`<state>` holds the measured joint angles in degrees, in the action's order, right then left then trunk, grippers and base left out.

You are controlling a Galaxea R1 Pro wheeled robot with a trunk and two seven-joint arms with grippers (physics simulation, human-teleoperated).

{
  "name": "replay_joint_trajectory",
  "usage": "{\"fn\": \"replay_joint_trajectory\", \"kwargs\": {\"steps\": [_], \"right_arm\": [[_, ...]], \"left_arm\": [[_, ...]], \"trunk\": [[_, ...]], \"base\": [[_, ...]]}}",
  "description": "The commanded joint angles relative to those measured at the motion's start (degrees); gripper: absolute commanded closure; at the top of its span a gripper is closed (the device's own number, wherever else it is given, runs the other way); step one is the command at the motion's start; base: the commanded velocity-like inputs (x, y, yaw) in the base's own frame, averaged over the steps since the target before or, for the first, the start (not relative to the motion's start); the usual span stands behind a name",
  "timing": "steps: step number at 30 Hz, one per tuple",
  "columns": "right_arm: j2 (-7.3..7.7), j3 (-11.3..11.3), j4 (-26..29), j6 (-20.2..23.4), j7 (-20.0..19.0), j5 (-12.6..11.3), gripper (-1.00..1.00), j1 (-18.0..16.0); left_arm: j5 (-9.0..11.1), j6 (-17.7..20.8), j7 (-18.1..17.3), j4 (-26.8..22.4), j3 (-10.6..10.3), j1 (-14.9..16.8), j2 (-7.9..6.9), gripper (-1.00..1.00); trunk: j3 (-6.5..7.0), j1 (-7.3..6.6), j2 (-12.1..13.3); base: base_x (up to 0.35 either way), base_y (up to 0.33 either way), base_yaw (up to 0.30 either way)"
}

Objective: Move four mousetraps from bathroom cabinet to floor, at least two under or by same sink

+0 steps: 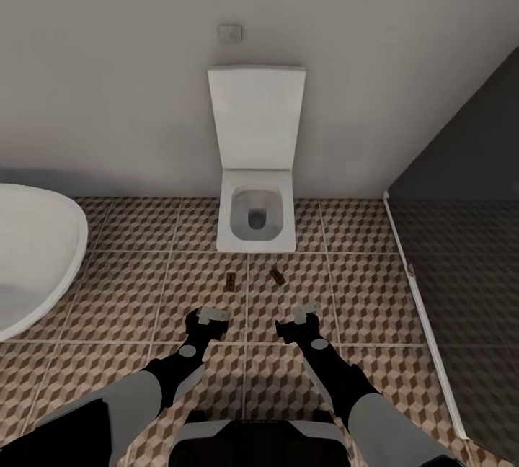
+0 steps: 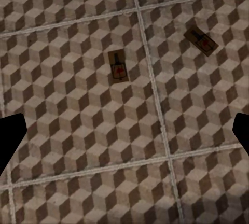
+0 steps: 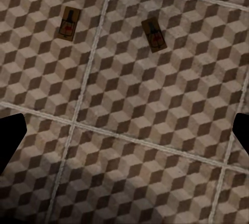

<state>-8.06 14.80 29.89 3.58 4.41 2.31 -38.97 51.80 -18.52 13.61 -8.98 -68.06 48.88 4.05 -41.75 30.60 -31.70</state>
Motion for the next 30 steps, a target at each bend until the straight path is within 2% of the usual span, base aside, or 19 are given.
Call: {"fn": "replay_joint_trajectory", "kwargs": {"steps": [1, 22, 30], "right_arm": [[0.04, 0.3, 0.1, 0.4, 0.4, 0.2, -1.0, 0.0], [0.06, 0.3, 0.1, 0.4, 0.4, 0.2, -1.0, 0.0], [0.0, 0.4, 0.1, 0.2, 0.4, 0.2, -1.0, 0.0]], "left_arm": [[0.3, -0.1, 0.4, 0.0, -0.5, 0.0, 0.0, -1.0], [0.2, -0.1, 0.4, -0.1, -0.5, 0.0, 0.08, -1.0], [0.2, -0.2, 0.4, -0.1, -0.5, 0.0, 0.08, -1.0]], "trunk": [[0.14, -0.2, 0.4], [3.91, -4.82, 8.8], [3.91, -4.82, 8.8]], "base": [[0.0, 0.0, 0.0], [0.0, 0.0, 0.0], [0.0, 0.0, 0.0]]}}
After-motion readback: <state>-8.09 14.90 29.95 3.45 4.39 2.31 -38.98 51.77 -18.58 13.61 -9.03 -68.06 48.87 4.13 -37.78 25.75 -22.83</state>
